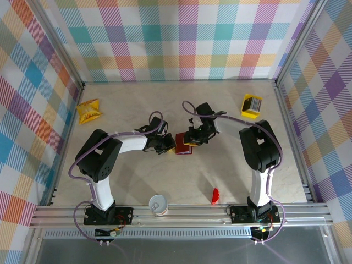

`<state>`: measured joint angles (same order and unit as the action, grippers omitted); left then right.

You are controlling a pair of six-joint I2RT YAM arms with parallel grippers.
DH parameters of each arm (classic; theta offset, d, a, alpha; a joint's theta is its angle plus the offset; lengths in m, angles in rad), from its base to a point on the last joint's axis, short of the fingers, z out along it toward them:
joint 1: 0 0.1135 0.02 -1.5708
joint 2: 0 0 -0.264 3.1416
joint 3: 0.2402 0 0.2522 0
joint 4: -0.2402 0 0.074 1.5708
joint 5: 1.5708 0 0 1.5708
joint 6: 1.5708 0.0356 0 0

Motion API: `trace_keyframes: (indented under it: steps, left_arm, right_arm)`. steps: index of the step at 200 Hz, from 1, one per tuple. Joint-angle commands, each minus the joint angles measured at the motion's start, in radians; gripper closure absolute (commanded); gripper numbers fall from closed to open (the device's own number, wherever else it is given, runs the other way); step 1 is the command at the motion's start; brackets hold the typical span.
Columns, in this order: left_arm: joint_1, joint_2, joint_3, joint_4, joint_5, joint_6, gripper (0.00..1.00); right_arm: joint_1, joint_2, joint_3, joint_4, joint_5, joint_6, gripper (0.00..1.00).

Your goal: Put the credit cards into the card holder

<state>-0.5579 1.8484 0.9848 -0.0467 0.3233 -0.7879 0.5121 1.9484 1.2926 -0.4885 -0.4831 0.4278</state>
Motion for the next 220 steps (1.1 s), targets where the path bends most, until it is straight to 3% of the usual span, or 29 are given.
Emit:
trace_keyframes:
  steps: [1, 104, 220]
  left_arm:
    - [-0.016, 0.041, 0.02, 0.031, 0.02, 0.021, 0.89]
    - [0.014, -0.037, -0.02, -0.005, 0.01, 0.011, 0.9]
    - [0.152, -0.441, -0.251, -0.099, 0.016, -0.022, 0.79]
  right_arm:
    - [0.023, -0.046, 0.051, -0.012, 0.005, -0.023, 0.71]
    - [0.056, -0.04, 0.116, -0.028, -0.002, 0.003, 0.64]
    - [0.141, 0.076, 0.242, -0.01, -0.003, 0.075, 0.6]
